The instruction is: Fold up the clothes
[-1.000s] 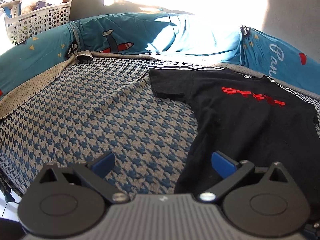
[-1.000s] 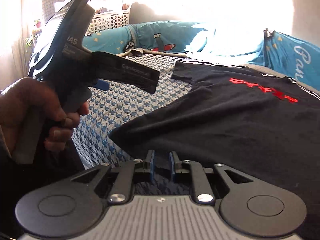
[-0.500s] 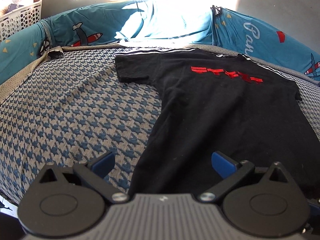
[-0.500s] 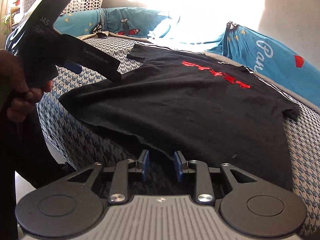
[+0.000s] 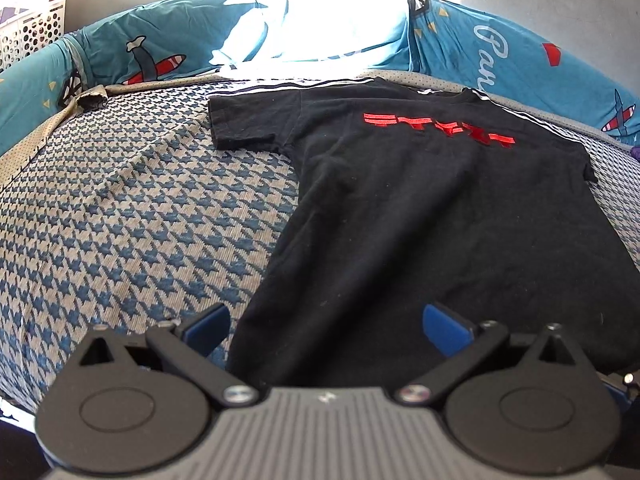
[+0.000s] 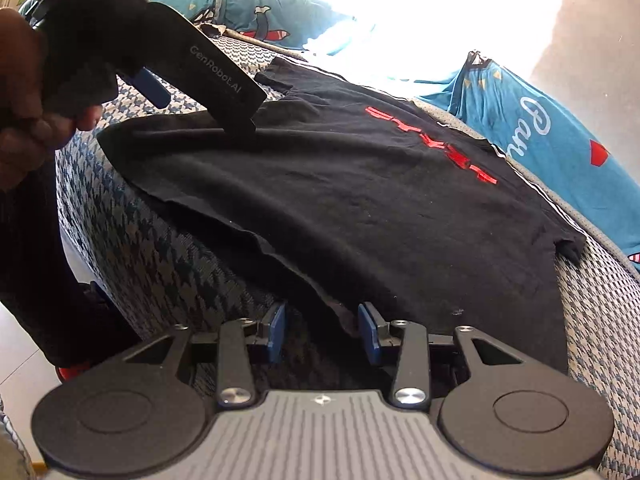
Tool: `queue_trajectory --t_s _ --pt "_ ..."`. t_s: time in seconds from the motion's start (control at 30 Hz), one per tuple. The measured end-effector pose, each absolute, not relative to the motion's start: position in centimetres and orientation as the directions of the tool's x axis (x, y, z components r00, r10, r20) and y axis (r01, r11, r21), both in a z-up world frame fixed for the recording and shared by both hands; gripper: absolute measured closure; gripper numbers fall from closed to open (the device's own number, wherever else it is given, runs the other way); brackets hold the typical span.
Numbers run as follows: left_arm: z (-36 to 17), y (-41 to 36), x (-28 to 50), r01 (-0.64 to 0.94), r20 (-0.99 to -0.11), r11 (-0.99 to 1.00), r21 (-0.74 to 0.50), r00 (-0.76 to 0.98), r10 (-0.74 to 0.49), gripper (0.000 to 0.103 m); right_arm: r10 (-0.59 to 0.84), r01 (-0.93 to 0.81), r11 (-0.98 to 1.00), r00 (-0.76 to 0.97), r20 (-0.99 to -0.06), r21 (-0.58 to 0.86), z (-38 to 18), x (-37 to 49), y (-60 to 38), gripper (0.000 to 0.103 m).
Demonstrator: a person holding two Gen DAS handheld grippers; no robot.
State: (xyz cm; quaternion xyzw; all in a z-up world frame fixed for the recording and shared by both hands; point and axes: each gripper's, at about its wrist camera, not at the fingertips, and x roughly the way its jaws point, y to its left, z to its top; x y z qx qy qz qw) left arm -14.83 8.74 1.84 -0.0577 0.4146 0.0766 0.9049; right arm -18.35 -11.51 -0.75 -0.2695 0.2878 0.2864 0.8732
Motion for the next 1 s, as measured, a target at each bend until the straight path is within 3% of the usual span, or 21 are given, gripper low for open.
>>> queue_trajectory --t_s 0.1,0.17,0.23,1.0 --pt "1.7 8.5 -14.6 -0.18 -0.761 0.983 -0.037 0.643 0.089 0.0 0.349 -0.649 0.695 0.681 -0.644 -0.31 -0.8 -18.2 -11.4 0.075" --pt "1.7 8.3 -14.6 -0.177 -0.761 0.983 -0.037 0.643 0.088 0.0 0.345 -0.643 0.7 0.686 -0.641 -0.312 -0.7 -18.1 -11.4 0.092" --pt "1.7 8.2 -14.6 -0.175 -0.761 0.984 -0.037 0.643 0.086 0.0 0.34 -0.639 0.706 0.684 -0.646 -0.305 -0.3 -18.0 -11.7 0.098" --pt "0.8 6.7 -14.5 -0.14 -0.785 0.99 -0.027 0.616 0.066 0.0 0.345 -0.654 0.739 0.575 -0.742 -0.162 0.4 -18.5 -13.6 0.093"
